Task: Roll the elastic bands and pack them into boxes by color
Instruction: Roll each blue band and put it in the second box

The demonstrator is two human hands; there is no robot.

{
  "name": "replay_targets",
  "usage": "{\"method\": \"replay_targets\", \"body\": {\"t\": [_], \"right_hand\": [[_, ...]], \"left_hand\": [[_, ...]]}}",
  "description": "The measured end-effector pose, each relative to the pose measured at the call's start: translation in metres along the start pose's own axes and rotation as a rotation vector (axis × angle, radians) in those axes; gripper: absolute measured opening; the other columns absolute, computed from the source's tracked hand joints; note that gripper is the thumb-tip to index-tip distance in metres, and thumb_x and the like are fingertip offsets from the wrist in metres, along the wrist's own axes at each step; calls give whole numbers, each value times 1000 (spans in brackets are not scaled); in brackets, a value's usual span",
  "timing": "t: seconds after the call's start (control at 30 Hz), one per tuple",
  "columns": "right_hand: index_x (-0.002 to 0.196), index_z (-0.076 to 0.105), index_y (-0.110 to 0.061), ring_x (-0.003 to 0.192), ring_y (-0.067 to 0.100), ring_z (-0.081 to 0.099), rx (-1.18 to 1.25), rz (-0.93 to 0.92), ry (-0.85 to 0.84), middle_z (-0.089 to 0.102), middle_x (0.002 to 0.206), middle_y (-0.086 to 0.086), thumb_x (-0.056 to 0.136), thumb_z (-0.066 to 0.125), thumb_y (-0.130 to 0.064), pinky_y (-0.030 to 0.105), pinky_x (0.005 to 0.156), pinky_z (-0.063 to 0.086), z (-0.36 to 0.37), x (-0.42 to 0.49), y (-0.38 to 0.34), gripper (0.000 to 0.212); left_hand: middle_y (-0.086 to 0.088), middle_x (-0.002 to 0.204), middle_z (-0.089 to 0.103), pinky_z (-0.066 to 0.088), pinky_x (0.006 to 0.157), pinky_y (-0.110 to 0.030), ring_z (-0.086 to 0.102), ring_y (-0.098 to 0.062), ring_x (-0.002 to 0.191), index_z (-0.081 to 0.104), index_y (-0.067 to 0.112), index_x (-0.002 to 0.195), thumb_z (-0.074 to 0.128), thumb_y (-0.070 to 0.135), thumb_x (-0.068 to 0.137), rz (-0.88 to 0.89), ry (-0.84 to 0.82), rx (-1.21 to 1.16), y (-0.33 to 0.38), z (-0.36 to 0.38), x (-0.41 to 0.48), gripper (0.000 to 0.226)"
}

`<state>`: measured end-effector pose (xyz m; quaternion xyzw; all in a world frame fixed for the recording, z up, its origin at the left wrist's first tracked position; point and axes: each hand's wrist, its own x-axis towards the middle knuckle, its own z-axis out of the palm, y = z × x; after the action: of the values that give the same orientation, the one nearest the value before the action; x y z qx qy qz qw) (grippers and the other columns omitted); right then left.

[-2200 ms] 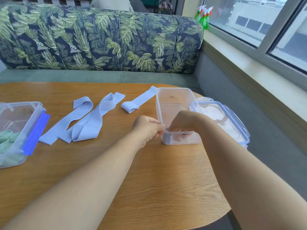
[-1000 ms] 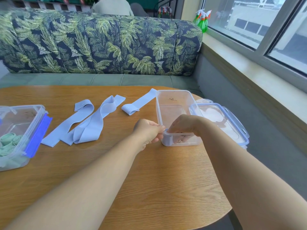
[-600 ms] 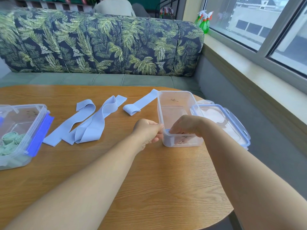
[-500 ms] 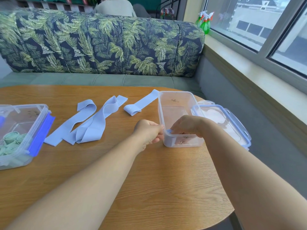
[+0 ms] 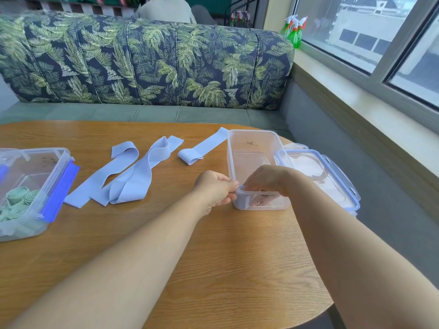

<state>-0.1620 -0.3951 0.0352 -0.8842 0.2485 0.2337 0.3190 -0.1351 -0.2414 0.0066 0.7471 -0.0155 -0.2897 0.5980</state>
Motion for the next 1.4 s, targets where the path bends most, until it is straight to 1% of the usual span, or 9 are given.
{"method": "replay_targets", "body": {"t": [0.3,0.47,0.63,0.73,0.87,0.93,1.03,1.2,1.4], "right_hand": [[103,72,-13,103,26,67,16,-8,-4,69,103,8,83,72,-34,42,98,54,-1,-1,0,30],[102,71,-11,106,26,66,8,-24,-4,68,107,7,81,72,-34,43,100,52,-2,1,2,31],[112,70,-8,107,25,65,39,-30,-49,68,115,8,87,70,-26,40,98,53,-4,1,3,31],[116,69,-4,99,25,68,111,-40,-112,69,116,14,90,66,-17,40,93,56,-6,-3,5,30],[116,69,-2,105,28,67,-64,-73,-29,68,119,16,89,66,-23,42,99,52,-4,-1,1,35],[118,68,-1,96,23,61,-145,-86,12,66,122,15,91,63,-26,40,101,49,-2,1,-3,37],[113,71,-2,92,22,61,-73,-82,-7,67,118,17,88,65,-19,42,99,52,-2,5,-1,30],[113,70,-2,85,18,63,52,-56,-21,68,113,13,88,59,-11,27,68,53,-2,4,5,28],[96,70,-1,83,25,66,104,-38,-71,69,100,15,85,61,-12,33,75,58,-4,4,4,18]], "left_hand": [[-8,97,71,59,79,-30,71,-16,87,66,10,97,72,20,86,-10,33,51,2,1,1,16],[-6,97,69,59,68,-29,69,-19,86,67,10,97,77,22,72,-35,97,273,19,10,11,30],[-6,93,67,60,65,-29,70,-21,76,63,10,99,73,15,74,-33,150,491,25,23,17,27],[-8,94,68,59,61,-28,72,-23,75,64,9,100,71,11,75,-45,148,467,24,23,20,26],[-8,94,68,61,64,-31,72,-24,76,63,8,96,68,8,77,-32,154,484,25,24,21,20],[-8,93,67,61,67,-33,72,-24,75,61,8,94,68,8,77,-27,154,497,25,24,21,18],[-8,92,67,61,68,-34,72,-25,74,61,9,90,68,8,76,-35,154,503,25,23,22,16],[-5,88,67,61,71,-34,72,-24,73,55,12,81,67,12,76,-41,148,498,24,24,20,12],[-6,97,68,59,72,-32,71,-22,85,60,10,103,70,21,76,-103,85,362,24,19,16,31]]}}
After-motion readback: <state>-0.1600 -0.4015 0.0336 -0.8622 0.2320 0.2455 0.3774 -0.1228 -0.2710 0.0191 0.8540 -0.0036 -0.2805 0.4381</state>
